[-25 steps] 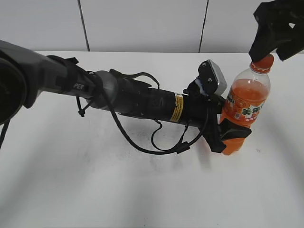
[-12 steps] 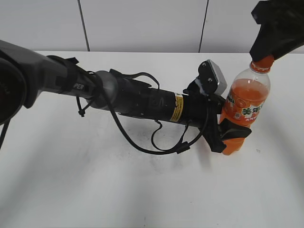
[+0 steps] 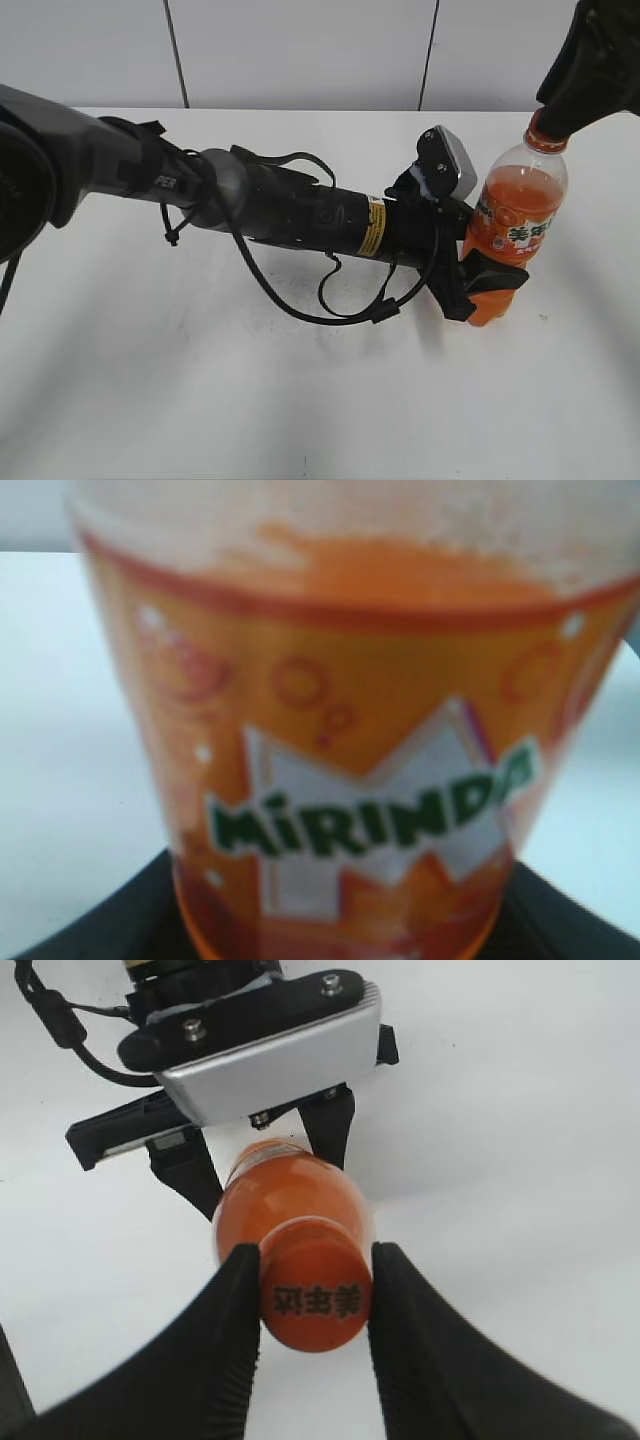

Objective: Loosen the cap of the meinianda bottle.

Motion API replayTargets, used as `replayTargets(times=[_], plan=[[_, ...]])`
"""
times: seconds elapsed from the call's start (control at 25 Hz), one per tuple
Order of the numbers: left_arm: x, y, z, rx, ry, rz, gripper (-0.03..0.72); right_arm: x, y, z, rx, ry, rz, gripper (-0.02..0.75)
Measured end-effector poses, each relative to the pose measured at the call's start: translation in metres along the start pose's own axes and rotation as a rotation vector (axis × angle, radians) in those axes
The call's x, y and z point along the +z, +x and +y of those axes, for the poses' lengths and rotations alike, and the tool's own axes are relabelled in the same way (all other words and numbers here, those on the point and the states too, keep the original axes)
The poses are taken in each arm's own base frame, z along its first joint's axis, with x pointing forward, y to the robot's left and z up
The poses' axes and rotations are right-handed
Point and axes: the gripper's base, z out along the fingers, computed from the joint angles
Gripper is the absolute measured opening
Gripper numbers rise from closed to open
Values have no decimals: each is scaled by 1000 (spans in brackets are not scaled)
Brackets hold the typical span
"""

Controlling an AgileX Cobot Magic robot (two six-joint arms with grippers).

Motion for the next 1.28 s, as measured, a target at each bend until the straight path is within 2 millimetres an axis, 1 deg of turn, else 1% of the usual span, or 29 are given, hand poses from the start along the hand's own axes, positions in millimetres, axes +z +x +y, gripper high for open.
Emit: replayTargets(times=[0.12,0.16,0.2,0.28,0.36,0.4,0.44,0.48,0.56,0.64,0.76,0.84,0.96,1.08,1.28], plan=[[0,0,0,-3,-1,0,405,0,0,0,-31,1,-1,251],[0,0,0,-3,-1,0,405,0,0,0,-32,0,-5,261],[0,0,0,-3,-1,0,405,0,-1,0,-31,-1,-7,293],[0,0,0,-1,0,0,405,1,0,0,-23,-2,-6,405],[0,0,0,-1,0,0,405,0,-1,0,-9,-1,-6,541],[0,0,0,-1,0,0,405,-1,-1,0,1,1,-7,582],[0,0,0,-1,0,0,405,-2,-1,1,12,3,-8,599],[0,0,0,-1,0,0,405,-4,-1,1,24,7,-12,601],[0,0,0,-1,0,0,405,-10,-1,4,72,20,-23,583],[0,0,0,-1,0,0,405,-17,-2,6,165,32,-39,559],[0,0,0,-1,0,0,405,-23,-3,9,444,32,-62,545],[0,0,0,-1,0,0,405,-24,-3,9,650,28,-65,543],[0,0,0,-1,0,0,405,-22,0,8,888,40,-46,536],[0,0,0,-1,0,0,405,-20,1,7,986,47,-34,515],[0,0,0,-1,1,-1,405,-9,1,3,1022,28,-6,469]])
